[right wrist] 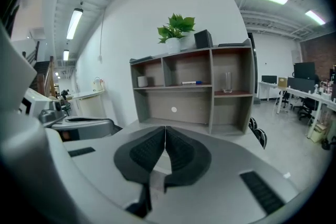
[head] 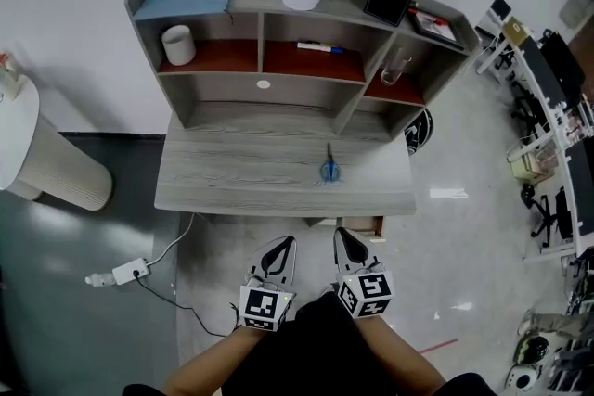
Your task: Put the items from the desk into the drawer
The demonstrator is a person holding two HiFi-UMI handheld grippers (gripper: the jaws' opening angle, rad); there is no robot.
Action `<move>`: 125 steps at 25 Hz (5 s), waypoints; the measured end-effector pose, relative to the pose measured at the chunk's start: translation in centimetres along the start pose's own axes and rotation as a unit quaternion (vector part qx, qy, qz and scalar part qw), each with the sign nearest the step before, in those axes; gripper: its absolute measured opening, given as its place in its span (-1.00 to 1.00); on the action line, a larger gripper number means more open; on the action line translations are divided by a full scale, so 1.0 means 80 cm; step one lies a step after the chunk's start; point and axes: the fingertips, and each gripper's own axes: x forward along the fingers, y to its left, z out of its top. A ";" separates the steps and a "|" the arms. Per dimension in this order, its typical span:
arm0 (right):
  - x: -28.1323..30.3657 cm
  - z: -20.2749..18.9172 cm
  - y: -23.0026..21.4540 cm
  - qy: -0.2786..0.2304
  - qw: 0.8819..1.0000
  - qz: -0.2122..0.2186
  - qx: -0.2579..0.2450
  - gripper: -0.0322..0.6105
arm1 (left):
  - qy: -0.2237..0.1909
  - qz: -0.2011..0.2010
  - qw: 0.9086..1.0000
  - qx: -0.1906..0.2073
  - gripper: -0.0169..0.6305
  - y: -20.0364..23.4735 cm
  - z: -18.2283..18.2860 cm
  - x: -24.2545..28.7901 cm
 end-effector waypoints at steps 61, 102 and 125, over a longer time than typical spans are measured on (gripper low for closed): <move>0.385 -0.260 -0.239 0.298 0.949 -0.083 0.066 -0.59 | 0.086 0.073 0.993 -0.016 -0.91 0.100 -0.018 0.205; 0.119 -0.181 -0.075 0.171 0.982 -0.078 0.008 -0.62 | 0.022 -0.057 0.998 -0.025 -0.91 -0.002 -0.017 0.025; 0.021 -0.282 -0.207 0.237 0.968 0.038 -0.073 -0.62 | 0.031 0.066 0.996 -0.041 -0.91 -0.115 -0.047 0.094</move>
